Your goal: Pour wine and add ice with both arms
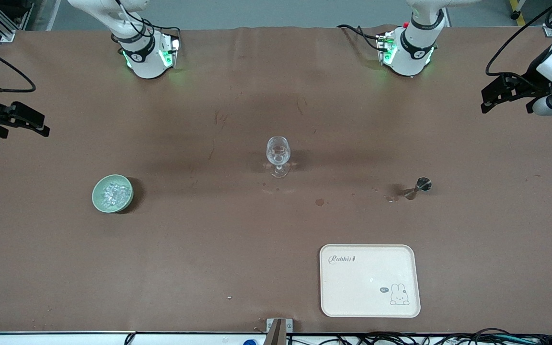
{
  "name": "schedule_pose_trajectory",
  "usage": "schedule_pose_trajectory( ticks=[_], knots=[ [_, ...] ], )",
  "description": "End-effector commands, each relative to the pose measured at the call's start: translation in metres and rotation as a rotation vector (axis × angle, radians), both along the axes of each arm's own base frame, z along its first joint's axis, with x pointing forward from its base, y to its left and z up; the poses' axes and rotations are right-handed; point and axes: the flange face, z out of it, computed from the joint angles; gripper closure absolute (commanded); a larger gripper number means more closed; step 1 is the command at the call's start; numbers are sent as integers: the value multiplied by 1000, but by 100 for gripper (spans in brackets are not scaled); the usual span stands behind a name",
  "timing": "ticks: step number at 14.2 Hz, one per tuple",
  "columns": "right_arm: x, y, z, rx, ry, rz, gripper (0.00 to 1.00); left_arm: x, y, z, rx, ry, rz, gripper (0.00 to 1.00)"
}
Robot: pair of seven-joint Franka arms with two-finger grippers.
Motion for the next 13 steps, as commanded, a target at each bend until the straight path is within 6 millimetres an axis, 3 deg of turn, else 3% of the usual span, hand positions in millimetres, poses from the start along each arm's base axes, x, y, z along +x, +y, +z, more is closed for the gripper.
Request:
schedule_pose_trajectory(
  ticks=[1, 4, 6, 7, 9, 11, 13],
  knots=[
    [-2, -3, 0, 5, -5, 8, 0, -1, -2, 6, -20, 8, 67, 0],
    [-2, -3, 0, 7, -4, 8, 0, 2, 0, 7, -6, 2, 117, 0],
    [-2, -5, 0, 7, -5, 7, 0, 16, 8, -13, 3, 39, 125, 0],
    [-2, -5, 0, 7, -4, 7, 0, 21, 13, -14, 2, 37, 140, 0],
    [-2, -5, 0, 7, -4, 7, 0, 46, 38, -29, -10, 55, 157, 0],
    [-2, -6, -5, 8, 5, 5, 0, 57, 66, -29, -59, 36, 227, 0],
    [-1, -6, -14, 8, 7, 4, 0, 60, 72, -35, -98, 32, 258, 0]
  ],
)
